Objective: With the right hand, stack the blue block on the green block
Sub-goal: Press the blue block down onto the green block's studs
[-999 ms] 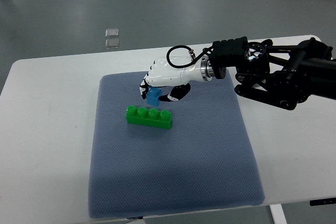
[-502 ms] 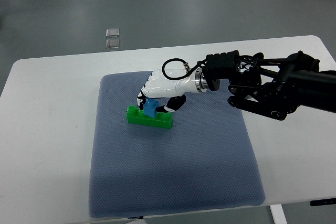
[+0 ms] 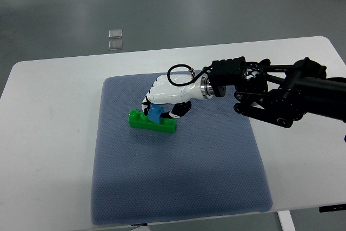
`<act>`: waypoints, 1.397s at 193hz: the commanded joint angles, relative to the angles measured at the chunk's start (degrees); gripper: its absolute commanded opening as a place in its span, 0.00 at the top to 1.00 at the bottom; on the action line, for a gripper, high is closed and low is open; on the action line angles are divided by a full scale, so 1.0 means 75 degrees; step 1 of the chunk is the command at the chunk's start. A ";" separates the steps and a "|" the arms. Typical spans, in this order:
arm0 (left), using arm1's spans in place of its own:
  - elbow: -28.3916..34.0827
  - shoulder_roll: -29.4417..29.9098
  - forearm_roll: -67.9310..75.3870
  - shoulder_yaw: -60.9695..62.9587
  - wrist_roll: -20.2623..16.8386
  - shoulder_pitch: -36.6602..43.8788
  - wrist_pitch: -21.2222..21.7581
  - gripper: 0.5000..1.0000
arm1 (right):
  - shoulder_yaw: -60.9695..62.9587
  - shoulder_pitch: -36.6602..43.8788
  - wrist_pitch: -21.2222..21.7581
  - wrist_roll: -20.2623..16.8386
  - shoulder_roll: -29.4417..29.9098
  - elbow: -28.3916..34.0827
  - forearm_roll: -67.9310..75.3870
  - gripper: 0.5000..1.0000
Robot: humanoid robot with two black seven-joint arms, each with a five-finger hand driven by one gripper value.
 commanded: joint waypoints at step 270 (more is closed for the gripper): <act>0.0000 0.0000 0.0006 0.0000 0.0000 0.0008 -0.0004 0.00 | 0.0035 -0.0259 -0.0201 0.0013 0.0249 -0.0417 -0.0190 0.70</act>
